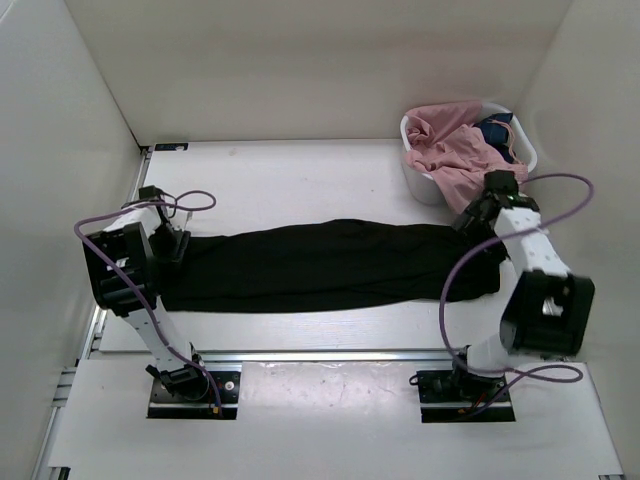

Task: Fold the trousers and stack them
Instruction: Fold the trousers

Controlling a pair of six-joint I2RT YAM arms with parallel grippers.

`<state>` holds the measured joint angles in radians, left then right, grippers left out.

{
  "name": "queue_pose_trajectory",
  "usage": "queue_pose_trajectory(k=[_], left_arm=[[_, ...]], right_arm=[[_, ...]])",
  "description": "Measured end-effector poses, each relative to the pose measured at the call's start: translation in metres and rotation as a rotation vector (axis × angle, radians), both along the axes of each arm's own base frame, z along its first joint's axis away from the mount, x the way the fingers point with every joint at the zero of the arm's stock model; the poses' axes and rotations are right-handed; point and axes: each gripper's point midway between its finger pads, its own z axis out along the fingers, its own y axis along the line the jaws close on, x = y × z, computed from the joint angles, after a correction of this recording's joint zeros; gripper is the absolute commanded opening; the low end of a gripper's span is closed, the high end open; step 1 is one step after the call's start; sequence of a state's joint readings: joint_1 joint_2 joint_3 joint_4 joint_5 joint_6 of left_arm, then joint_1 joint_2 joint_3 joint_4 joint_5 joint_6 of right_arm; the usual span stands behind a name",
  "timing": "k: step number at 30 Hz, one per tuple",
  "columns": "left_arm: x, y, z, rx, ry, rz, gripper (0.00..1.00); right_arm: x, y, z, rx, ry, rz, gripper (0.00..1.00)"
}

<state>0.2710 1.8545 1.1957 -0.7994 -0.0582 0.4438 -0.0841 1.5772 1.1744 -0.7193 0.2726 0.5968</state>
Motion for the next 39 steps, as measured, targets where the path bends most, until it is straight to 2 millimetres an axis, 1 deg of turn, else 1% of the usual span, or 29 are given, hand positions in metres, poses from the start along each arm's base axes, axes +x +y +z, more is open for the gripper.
queue_pose_trajectory(k=[2, 4, 5, 7, 9, 13, 15, 18, 20, 21, 22, 23, 25, 28, 30, 31, 33, 35, 37, 38, 39], left_arm=[[-0.001, -0.001, 0.0, -0.002, -0.005, 0.0, 0.59], [-0.002, -0.002, 0.0, -0.007, -0.007, -0.001, 0.59], [-0.002, -0.003, 0.0, -0.007, -0.01, -0.001, 0.59], [-0.003, -0.004, 0.0, -0.011, -0.011, -0.001, 0.59], [-0.003, -0.004, 0.0, -0.011, -0.013, -0.001, 0.59], [-0.005, -0.005, 0.0, -0.016, -0.014, 0.005, 0.59], [-0.006, -0.006, 0.0, -0.018, -0.012, 0.007, 0.59], [-0.009, -0.007, 0.0, -0.023, -0.007, 0.012, 0.59], [-0.013, -0.009, 0.0, -0.029, 0.004, 0.013, 0.59], [-0.015, -0.01, 0.0, -0.032, 0.009, 0.014, 0.59], [-0.017, -0.011, 0.0, -0.036, 0.015, 0.014, 0.59], [-0.019, -0.013, 0.001, -0.043, 0.021, 0.014, 0.59], [-0.022, -0.017, 0.004, -0.06, 0.021, 0.012, 0.6], [-0.022, -0.025, 0.015, -0.076, 0.007, -0.005, 0.6], [-0.02, -0.035, 0.022, -0.086, -0.003, -0.034, 0.63], [-0.019, -0.041, 0.024, -0.093, -0.008, -0.053, 0.63], [-0.018, -0.053, 0.027, -0.106, -0.007, -0.086, 0.63], [-0.018, -0.065, 0.027, -0.122, 0.001, -0.119, 0.64], [-0.019, -0.074, 0.027, -0.133, 0.007, -0.142, 0.64], [-0.019, -0.075, 0.027, -0.134, 0.008, -0.146, 0.64], [-0.019, -0.076, 0.026, -0.131, 0.01, -0.146, 0.64]], right_arm=[[-0.019, -0.003, 0.018, 0.011, -0.058, -0.032, 0.97], [-0.034, -0.012, 0.031, 0.01, -0.107, -0.08, 0.99], [-0.039, -0.017, 0.034, 0.009, -0.125, -0.103, 0.99], [-0.05, -0.028, 0.03, 0.008, -0.122, -0.147, 0.99], [-0.058, -0.036, 0.014, 0.021, -0.094, -0.178, 0.99], [-0.073, -0.042, -0.036, 0.076, 0.016, -0.222, 0.99], [-0.072, -0.041, -0.057, 0.095, 0.047, -0.223, 0.99], [-0.067, -0.044, -0.077, 0.107, 0.054, -0.232, 0.95], [-0.055, -0.051, -0.076, 0.109, 0.006, -0.246, 0.76], [-0.051, -0.055, -0.075, 0.112, -0.014, -0.26, 0.62], [-0.048, -0.058, -0.076, 0.117, -0.035, -0.273, 0.28], [-0.045, -0.061, -0.076, 0.123, -0.056, -0.287, 0.15], [-0.04, -0.066, -0.08, 0.149, -0.096, -0.325, 0.0], [-0.036, -0.072, -0.079, 0.175, -0.143, -0.369, 0.0], [-0.039, -0.076, -0.078, 0.154, -0.14, -0.381, 0.0], [-0.042, -0.079, -0.076, 0.133, -0.132, -0.382, 0.0], [-0.057, -0.085, -0.07, 0.076, -0.093, -0.384, 0.0], [-0.07, -0.095, -0.051, -0.013, -0.064, -0.375, 0.0], [-0.07, -0.105, -0.016, -0.128, -0.075, -0.333, 0.0], [-0.063, -0.105, 0.005, -0.185, -0.102, -0.295, 0.0], [-0.052, -0.1, 0.032, -0.264, -0.146, -0.233, 0.0]])
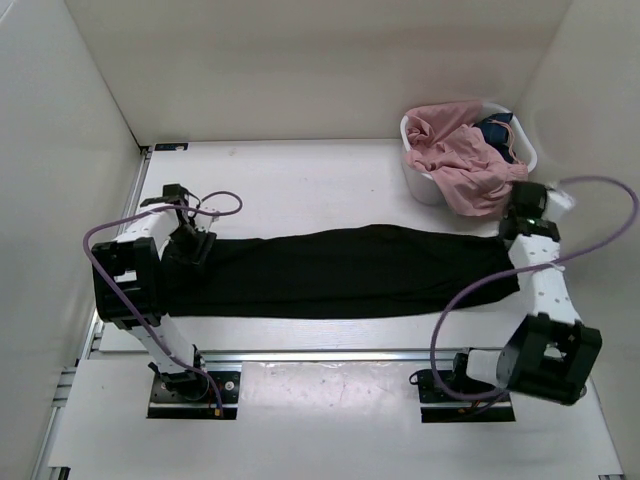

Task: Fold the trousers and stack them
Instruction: Fold the trousers

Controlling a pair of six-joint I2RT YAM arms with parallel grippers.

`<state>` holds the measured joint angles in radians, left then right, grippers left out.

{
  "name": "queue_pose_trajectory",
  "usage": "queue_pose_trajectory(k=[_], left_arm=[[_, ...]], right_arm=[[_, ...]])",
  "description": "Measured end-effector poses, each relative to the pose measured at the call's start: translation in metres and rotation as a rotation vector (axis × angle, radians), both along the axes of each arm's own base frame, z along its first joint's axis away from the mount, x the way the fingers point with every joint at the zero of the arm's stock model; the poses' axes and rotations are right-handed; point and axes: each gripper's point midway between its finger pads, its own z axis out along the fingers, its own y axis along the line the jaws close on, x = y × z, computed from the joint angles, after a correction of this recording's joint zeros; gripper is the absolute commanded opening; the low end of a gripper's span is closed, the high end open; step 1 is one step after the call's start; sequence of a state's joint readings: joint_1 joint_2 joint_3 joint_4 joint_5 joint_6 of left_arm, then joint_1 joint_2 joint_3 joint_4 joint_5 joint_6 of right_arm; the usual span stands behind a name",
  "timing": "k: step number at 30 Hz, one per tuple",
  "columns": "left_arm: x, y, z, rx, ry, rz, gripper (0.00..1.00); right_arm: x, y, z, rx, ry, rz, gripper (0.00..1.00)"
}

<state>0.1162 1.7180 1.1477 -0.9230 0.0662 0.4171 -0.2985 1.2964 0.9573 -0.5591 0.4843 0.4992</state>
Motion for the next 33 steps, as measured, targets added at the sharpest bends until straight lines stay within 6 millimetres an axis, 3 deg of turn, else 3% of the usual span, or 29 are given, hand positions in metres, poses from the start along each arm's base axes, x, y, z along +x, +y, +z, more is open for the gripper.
queue_pose_trajectory(k=[2, 4, 6, 8, 10, 16, 21, 24, 31, 32, 33], left_arm=[[0.0, 0.003, -0.003, 0.017, 0.0, 0.003, 0.64], [-0.004, 0.006, -0.012, 0.034, 0.022, 0.008, 0.64], [-0.012, 0.008, -0.025, 0.046, 0.067, 0.016, 0.64], [-0.017, 0.01, -0.031, 0.056, 0.105, 0.024, 0.64], [-0.018, 0.01, -0.031, 0.059, 0.107, 0.03, 0.64], [-0.018, 0.009, -0.031, 0.063, 0.107, 0.033, 0.64], [-0.018, 0.008, -0.031, 0.067, 0.108, 0.03, 0.64], [-0.018, 0.008, -0.031, 0.072, 0.108, 0.026, 0.64], [-0.018, 0.008, -0.031, 0.073, 0.099, 0.026, 0.64], [-0.018, 0.008, -0.031, 0.074, 0.097, 0.026, 0.64], [-0.018, 0.008, -0.031, 0.074, 0.095, 0.026, 0.64]], right_arm=[[0.022, 0.03, 0.041, -0.114, -0.053, 0.139, 0.0], [0.039, 0.09, 0.074, -0.209, -0.108, 0.325, 0.0], [0.041, 0.158, 0.086, -0.245, -0.141, 0.501, 0.0], [0.03, 0.221, 0.084, -0.266, -0.13, 0.654, 0.0], [0.015, 0.267, 0.071, -0.287, -0.093, 0.744, 0.0], [-0.008, 0.358, 0.024, -0.373, 0.01, 0.863, 0.0], [-0.019, 0.413, 0.0, -0.386, 0.03, 0.894, 0.0], [-0.021, 0.426, -0.006, -0.394, 0.044, 0.908, 0.0], [0.001, 0.464, -0.006, -0.381, 0.029, 0.911, 0.0], [0.001, 0.465, -0.009, -0.384, 0.042, 0.924, 0.03], [-0.001, 0.467, -0.014, -0.382, 0.063, 0.944, 0.2]])
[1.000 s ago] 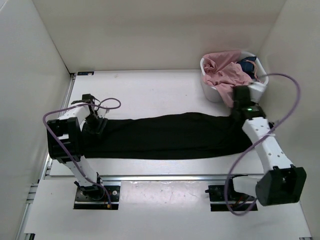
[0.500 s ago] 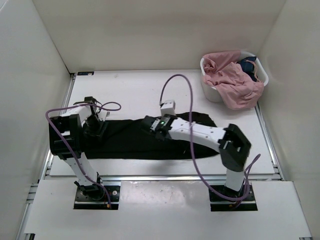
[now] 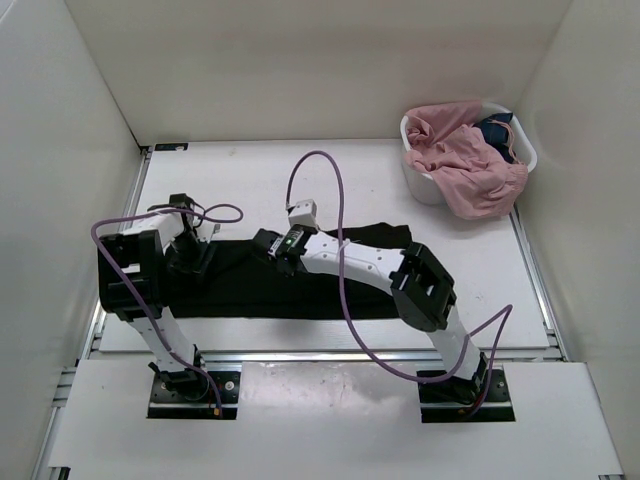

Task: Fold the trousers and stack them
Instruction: Fold the trousers

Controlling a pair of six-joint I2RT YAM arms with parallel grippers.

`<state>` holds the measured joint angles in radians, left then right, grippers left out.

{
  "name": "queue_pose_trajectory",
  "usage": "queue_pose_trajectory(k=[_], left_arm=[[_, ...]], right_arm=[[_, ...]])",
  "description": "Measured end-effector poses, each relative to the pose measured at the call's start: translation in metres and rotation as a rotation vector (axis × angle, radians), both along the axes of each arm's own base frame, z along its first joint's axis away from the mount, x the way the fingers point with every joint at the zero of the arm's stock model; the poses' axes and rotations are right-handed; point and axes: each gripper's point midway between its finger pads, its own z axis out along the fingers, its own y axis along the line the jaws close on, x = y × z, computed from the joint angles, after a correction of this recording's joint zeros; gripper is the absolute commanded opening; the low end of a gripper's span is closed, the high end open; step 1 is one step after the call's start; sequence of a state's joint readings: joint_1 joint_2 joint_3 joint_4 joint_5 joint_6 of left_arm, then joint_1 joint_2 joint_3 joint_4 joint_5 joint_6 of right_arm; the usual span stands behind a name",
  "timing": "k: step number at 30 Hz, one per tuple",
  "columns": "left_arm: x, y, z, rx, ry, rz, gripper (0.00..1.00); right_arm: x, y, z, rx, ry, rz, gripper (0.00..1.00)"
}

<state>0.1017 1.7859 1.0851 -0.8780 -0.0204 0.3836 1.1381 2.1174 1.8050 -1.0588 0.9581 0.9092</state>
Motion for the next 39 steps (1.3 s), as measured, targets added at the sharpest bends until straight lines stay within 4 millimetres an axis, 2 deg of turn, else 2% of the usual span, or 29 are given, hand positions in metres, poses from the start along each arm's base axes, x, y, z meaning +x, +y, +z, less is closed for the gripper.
queue_pose_trajectory(k=[2, 3, 4, 6, 8, 11, 12, 15, 16, 17, 18, 19, 23, 26, 39], left_arm=[[0.0, 0.0, 0.0, 0.0, -0.003, 0.0, 0.64], [0.0, 0.0, 0.0, 0.001, -0.007, 0.0, 0.65], [0.0, 0.0, 0.0, 0.002, -0.009, -0.001, 0.65], [-0.001, 0.0, 0.0, 0.004, -0.015, -0.001, 0.65], [0.0, 0.0, 0.0, 0.005, -0.021, -0.004, 0.65], [0.0, 0.001, 0.0, 0.006, -0.026, -0.008, 0.65], [0.0, 0.001, 0.0, 0.007, -0.026, -0.009, 0.65], [0.0, 0.001, 0.0, 0.007, -0.028, -0.01, 0.65], [0.0, 0.001, 0.0, 0.007, -0.028, -0.011, 0.65], [0.0, 0.001, 0.0, 0.007, -0.029, -0.012, 0.65], [0.0, 0.001, 0.0, 0.007, -0.029, -0.012, 0.65], [0.0, 0.001, 0.0, 0.007, -0.029, -0.012, 0.65], [0.0, 0.001, 0.001, 0.008, -0.031, -0.015, 0.65], [0.0, 0.001, 0.001, 0.011, -0.037, -0.016, 0.65], [0.0, 0.003, 0.001, 0.02, -0.046, -0.018, 0.66]], right_arm=[[-0.004, 0.006, -0.012, -0.008, 0.051, 0.028, 0.42], [-0.006, 0.008, -0.018, -0.018, 0.079, 0.049, 0.65], [-0.008, 0.011, -0.024, -0.02, 0.105, 0.07, 0.72], [-0.012, 0.015, -0.029, -0.023, 0.148, 0.122, 0.76], [-0.021, 0.017, -0.03, -0.003, 0.191, 0.191, 0.76], [-0.033, 0.019, -0.004, 0.067, 0.212, 0.287, 0.7], [-0.035, 0.018, 0.011, 0.097, 0.198, 0.308, 0.6], [-0.04, 0.003, 0.049, 0.175, 0.152, 0.336, 0.41], [-0.04, -0.005, 0.055, 0.189, 0.144, 0.329, 0.27], [-0.038, -0.015, 0.057, 0.193, 0.14, 0.313, 0.25], [-0.037, -0.024, 0.052, 0.186, 0.145, 0.296, 0.25], [-0.036, -0.033, 0.043, 0.168, 0.159, 0.281, 0.34], [-0.042, -0.069, -0.021, 0.048, 0.294, 0.223, 0.55], [-0.051, -0.08, -0.051, -0.007, 0.374, 0.227, 0.57], [-0.055, -0.074, -0.07, 0.009, 0.438, 0.233, 0.55]])
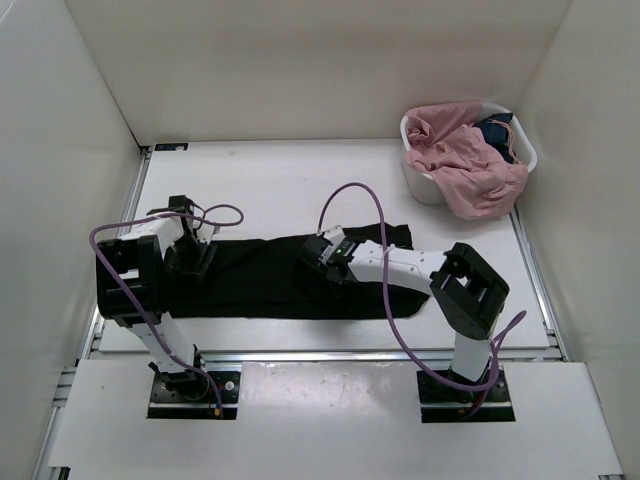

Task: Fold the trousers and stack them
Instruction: Fold the trousers

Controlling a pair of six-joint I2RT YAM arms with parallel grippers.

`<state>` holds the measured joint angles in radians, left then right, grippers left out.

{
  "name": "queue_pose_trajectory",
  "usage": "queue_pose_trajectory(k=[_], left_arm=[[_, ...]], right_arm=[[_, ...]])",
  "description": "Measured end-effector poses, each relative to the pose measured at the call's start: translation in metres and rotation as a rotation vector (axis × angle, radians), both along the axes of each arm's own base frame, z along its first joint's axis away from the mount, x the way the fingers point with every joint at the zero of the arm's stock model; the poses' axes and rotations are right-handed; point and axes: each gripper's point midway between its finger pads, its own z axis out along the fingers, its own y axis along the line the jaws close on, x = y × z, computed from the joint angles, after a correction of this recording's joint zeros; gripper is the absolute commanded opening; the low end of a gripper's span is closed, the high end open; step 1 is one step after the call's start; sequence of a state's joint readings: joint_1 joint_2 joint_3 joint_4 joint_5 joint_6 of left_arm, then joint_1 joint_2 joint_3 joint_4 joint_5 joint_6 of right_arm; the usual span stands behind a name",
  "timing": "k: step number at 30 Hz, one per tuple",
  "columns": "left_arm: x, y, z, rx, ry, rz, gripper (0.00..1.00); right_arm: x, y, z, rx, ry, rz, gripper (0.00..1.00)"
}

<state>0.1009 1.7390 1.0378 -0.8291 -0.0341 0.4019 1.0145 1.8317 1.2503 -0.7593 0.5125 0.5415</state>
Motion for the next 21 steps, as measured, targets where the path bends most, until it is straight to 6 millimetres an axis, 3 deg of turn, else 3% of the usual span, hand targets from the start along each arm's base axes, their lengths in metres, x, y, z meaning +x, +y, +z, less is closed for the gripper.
queue_pose_trajectory(k=[6, 12, 15, 21], left_arm=[[0.0, 0.0, 0.0, 0.001, 0.0, 0.0, 0.66], [0.0, 0.0, 0.0, 0.001, 0.0, 0.0, 0.66], [0.0, 0.0, 0.0, 0.001, 0.0, 0.0, 0.66], [0.0, 0.0, 0.0, 0.002, 0.001, 0.0, 0.66]], right_arm=[[-0.006, 0.001, 0.0, -0.004, 0.014, 0.02, 0.61], [-0.023, -0.004, 0.003, -0.075, 0.028, 0.08, 0.59], [-0.025, -0.008, 0.004, -0.107, 0.019, 0.084, 0.45], [-0.014, -0.014, 0.001, -0.157, -0.016, 0.043, 0.03]])
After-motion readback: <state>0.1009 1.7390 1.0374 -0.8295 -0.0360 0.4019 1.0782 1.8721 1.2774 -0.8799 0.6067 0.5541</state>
